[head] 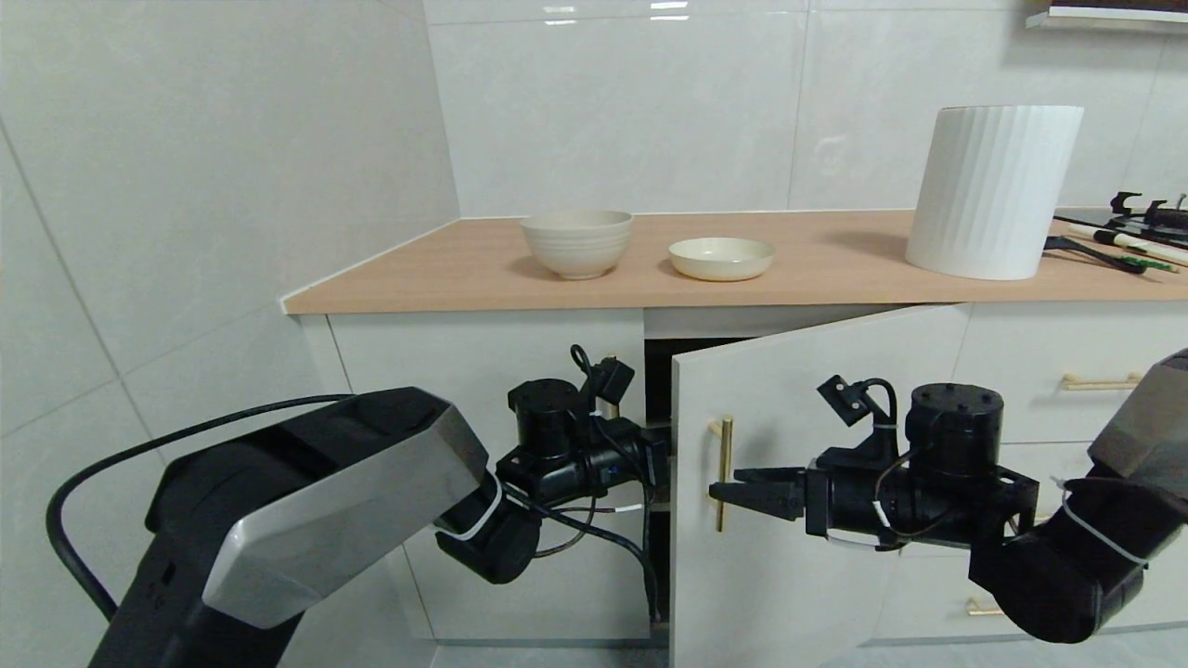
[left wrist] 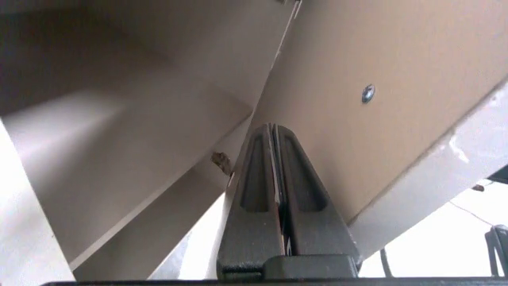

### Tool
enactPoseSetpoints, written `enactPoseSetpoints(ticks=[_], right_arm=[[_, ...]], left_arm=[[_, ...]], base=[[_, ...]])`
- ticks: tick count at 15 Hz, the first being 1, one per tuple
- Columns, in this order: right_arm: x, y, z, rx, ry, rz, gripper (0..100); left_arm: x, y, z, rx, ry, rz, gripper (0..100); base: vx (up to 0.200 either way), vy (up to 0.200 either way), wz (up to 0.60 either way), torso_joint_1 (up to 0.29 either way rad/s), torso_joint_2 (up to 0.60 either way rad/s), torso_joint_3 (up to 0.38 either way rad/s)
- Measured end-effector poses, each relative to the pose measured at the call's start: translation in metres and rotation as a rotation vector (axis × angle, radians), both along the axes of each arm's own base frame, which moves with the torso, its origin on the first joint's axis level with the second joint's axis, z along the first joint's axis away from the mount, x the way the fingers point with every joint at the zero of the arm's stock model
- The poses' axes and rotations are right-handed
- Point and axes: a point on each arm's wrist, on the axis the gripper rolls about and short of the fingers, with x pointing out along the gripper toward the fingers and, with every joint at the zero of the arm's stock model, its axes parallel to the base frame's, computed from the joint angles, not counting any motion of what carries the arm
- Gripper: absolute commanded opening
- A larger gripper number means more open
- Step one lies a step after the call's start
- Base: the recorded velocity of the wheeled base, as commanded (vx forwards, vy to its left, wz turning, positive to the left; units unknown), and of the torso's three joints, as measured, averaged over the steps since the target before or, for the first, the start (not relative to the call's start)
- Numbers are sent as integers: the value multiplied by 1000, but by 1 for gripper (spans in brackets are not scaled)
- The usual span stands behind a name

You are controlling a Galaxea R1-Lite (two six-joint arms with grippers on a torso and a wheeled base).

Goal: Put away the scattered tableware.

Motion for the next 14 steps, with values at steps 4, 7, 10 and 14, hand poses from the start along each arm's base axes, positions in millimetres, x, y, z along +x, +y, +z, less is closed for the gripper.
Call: enactPoseSetpoints(ticks=[4,7,10,14], right_arm=[[-37,-19,5,-21,46,-12,100],[-73,-29,11,-32,65,8,100],[-104,-35,18,-30,58,40,100],[-128,-41,27,-17,30,63,100]], left_arm=[[-6,-1,9,-5,-9,-9,0],[-9,-3,14,-9,-15,-15,0],[-12,-8,14,-9,-14,-28,0],[-15,-13,13,4,7,-40,0]], base=[[0,0,0,0,0,0],[0,0,0,0,0,0],[0,0,0,0,0,0],[-100,0,0,1,2,0]])
